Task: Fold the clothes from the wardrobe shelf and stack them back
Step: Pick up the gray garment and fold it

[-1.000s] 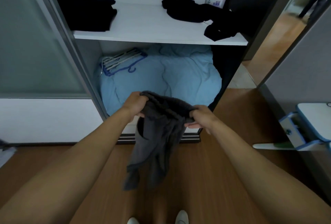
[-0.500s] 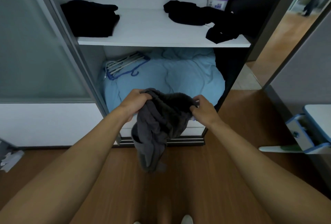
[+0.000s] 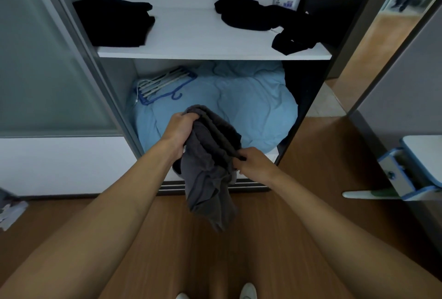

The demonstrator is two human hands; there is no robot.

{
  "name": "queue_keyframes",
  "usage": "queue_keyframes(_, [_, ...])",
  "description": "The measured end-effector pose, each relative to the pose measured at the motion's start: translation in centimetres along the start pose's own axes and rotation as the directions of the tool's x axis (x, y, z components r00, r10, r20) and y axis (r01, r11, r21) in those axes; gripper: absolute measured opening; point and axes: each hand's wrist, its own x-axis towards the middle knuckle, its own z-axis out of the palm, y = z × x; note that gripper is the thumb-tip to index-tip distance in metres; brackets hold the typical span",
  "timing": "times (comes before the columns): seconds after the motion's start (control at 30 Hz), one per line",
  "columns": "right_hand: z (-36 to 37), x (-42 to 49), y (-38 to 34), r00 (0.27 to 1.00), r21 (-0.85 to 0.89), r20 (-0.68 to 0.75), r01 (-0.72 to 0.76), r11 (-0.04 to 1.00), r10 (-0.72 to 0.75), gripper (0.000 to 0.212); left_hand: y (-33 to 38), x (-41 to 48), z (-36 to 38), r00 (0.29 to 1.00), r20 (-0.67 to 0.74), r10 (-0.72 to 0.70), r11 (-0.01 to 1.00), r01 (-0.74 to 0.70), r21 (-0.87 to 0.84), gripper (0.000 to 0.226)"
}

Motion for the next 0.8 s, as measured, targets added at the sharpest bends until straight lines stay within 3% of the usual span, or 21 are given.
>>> queue_keyframes(0.13, [0.0, -0.6, -1.6, 0.993, 0.39, 0.078, -0.109, 0.914, 0.085, 0.054, 0.0, 0.1, 0.6, 0.995, -0.102, 0.009, 1.0, -0.012, -0.029, 0.012])
queue_keyframes(0.17, [0.1, -0.6, -2.2, 0.995, 0.353, 0.073, -0.086, 0.932, 0.065, 0.059, -0.1, 0.0, 1.0, 0.995, -0.104, 0.006, 1.0, -0.008, -0.023, 0.014])
queue_keyframes(0.27, [0.6, -0.2, -3.4, 0.999, 0.023, -0.005, 0.034, 0.999, -0.034, 0.064, -0.4, -0.4, 2.4, 0.998, -0.059, -0.039, 0.999, 0.039, -0.005, 0.024])
queue_keyframes(0.37, [0.6, 0.2, -3.5, 0.989, -0.275, -0.132, 0.029, 0.961, -0.068, 0.036, -0.6, -0.8, 2.9, 0.999, -0.007, -0.043, 0.999, 0.043, 0.025, 0.029])
queue_keyframes(0.43, [-0.2, 0.0, -3.7, 0.984, -0.421, -0.16, 0.003, 0.907, -0.078, 0.028, -0.5, -0.7, 2.4, 1.0, -0.023, 0.003, 0.998, -0.002, 0.068, 0.02])
queue_keyframes(0.5, [-1.3, -0.2, -4.0, 0.989, -0.501, -0.122, 0.013, 0.865, -0.085, 0.03, -0.4, -0.1, 1.5, 0.996, -0.065, 0.064, 0.985, -0.053, 0.164, 0.007])
queue_keyframes(0.6, [-2.6, -0.6, -4.9, 0.994, -0.651, -0.039, 0.05, 0.757, -0.099, 0.03, 0.2, 0.7, -0.2, 0.987, -0.135, 0.092, 0.945, -0.044, 0.323, 0.021])
queue_keyframes(0.67, [-3.4, -0.7, -5.3, 0.992, -0.702, -0.041, 0.056, 0.71, -0.118, 0.028, 0.7, 0.9, -1.1, 0.985, -0.154, 0.083, 0.912, -0.013, 0.409, 0.01])
queue_keyframes(0.8, [-4.9, -0.5, -5.7, 0.972, -0.549, -0.163, 0.052, 0.834, -0.167, 0.025, 1.3, 1.1, -2.2, 0.983, -0.174, 0.06, 0.884, 0.029, 0.467, 0.024])
